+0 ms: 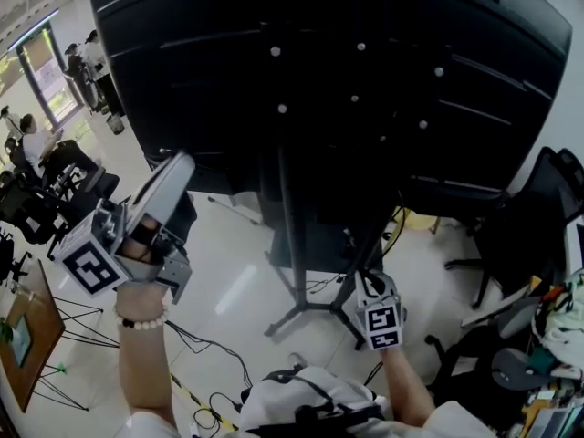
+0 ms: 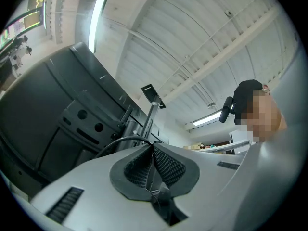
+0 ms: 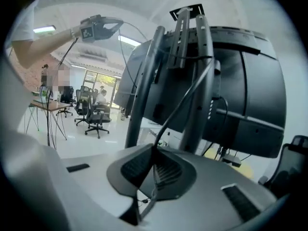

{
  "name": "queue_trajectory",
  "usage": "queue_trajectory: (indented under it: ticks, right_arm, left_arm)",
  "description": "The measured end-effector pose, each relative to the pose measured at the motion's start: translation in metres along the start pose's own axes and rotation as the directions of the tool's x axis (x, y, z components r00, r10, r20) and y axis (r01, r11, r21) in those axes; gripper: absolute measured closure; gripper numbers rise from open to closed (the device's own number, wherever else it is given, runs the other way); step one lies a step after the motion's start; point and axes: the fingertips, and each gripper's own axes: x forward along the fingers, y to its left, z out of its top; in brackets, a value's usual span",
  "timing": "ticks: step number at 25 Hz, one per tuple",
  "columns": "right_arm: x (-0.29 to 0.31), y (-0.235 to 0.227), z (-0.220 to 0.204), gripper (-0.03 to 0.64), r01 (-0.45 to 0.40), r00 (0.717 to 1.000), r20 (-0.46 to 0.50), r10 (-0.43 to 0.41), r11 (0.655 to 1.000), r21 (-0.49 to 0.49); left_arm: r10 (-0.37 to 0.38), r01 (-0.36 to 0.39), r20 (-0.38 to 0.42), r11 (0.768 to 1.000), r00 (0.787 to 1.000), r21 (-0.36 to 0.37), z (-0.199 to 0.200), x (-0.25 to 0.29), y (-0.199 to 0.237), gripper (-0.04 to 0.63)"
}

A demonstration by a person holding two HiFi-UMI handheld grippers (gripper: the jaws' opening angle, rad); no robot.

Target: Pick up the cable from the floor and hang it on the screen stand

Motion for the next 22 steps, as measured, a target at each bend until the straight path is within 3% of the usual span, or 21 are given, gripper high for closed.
queue_trajectory:
  ticks: [3,6,11,15,22]
  right_arm:
    - [-0.035,-0.025,0.036,0.598,0.029,0.996,0.089,-0.026,0.999,-0.031]
    - [-0.075,-0.039,0.060,0.598,0.023,0.983,0.183,-0.027,1.000,0.021]
    - [-0.128,-0.049,0.092,0.598,-0.084,0.952,0.301,0.056,0.993,0.084]
    - [-0.146,-0.045,0.107,0.598,-0.159,0.937,0.314,0.151,0.987,-0.002]
    - [-0.165,-0.059,0.140,0.598,-0.087,0.942,0.314,0.120,0.989,-0.119]
  left_arm:
    - [0.008,-0.007,0.011,0.999,1.000,-0.033,-0.012,-0.015,-0.011,0.580]
    - [0.020,-0.021,-0.019,0.998,1.000,-0.066,-0.032,-0.025,-0.020,0.580]
    - [0.063,-0.076,-0.113,0.990,0.992,-0.118,-0.081,-0.036,-0.028,0.580]
    - [0.118,-0.143,-0.180,0.981,0.977,-0.134,-0.117,-0.053,-0.031,0.580]
    - [0.170,-0.200,-0.187,0.967,0.968,-0.158,-0.142,-0.095,-0.028,0.580]
